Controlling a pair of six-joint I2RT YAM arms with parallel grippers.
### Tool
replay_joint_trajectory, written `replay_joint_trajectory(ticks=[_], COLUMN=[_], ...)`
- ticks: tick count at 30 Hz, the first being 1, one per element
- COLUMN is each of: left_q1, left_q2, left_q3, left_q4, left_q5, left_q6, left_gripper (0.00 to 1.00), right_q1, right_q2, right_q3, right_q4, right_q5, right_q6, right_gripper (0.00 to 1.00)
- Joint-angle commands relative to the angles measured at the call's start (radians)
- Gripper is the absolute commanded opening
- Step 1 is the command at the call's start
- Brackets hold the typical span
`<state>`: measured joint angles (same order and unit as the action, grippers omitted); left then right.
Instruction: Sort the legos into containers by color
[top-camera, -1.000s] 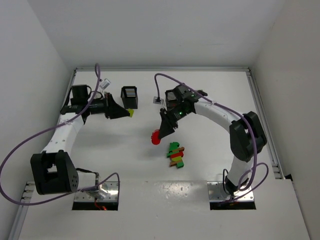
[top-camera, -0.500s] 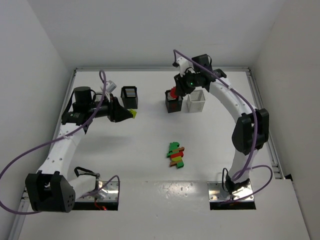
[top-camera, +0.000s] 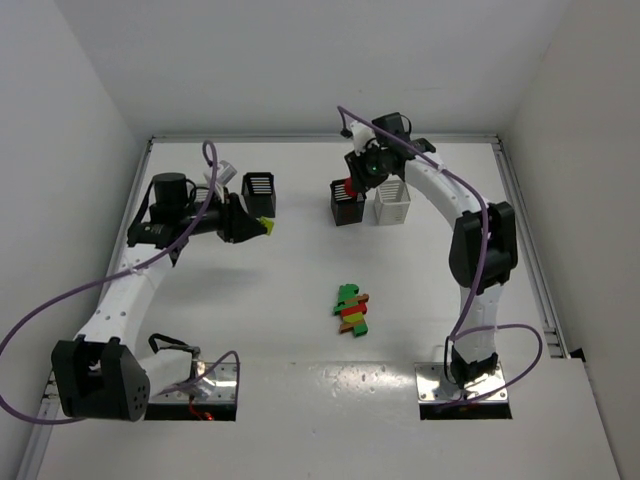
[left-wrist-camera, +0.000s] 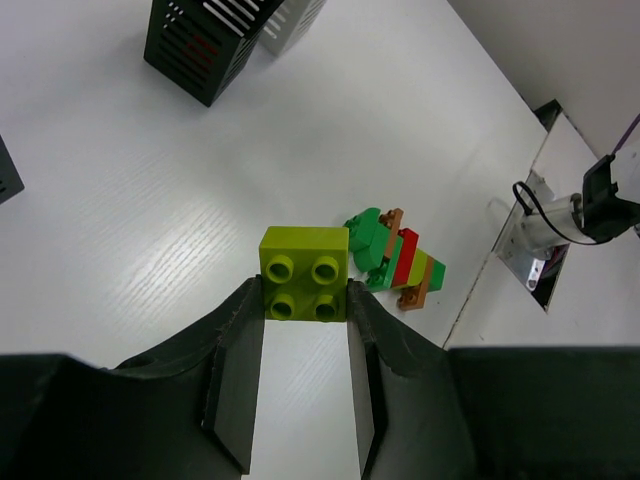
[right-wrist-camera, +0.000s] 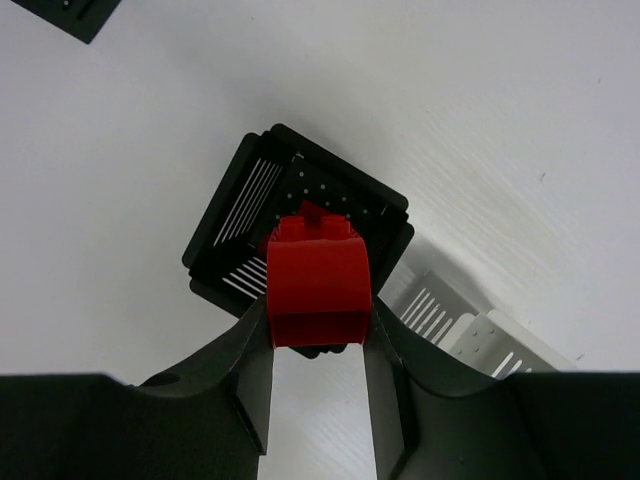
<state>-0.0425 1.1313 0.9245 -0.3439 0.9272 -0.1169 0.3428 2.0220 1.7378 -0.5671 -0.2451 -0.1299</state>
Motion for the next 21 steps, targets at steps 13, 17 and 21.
replay_joint_trajectory(ticks=[13,17,21], left_q1=[-0.033,-0.051,-0.062], left_q2=[0.051,0.082,0.082], left_q3=[0.036,0.047,0.018], left_q4=[0.042,0.042,0.052], left_q5=[0.149,0.297,0.32], left_q6=[-0.044,-0.067,-0.079], left_gripper=[0.0,0.0,0.0], right_q1=[0.021,0.041,0.08], right_q2=[-0.23,-0.425,-0.508], right_q3=[-0.131,-0.375,-0.449], right_q4=[0.105,0.193,0.055], right_q5=[-0.354,-0.667,-0.731], right_q6=[-0.094,-0.296,-0.603], right_gripper=[0.52,0.61,0.64])
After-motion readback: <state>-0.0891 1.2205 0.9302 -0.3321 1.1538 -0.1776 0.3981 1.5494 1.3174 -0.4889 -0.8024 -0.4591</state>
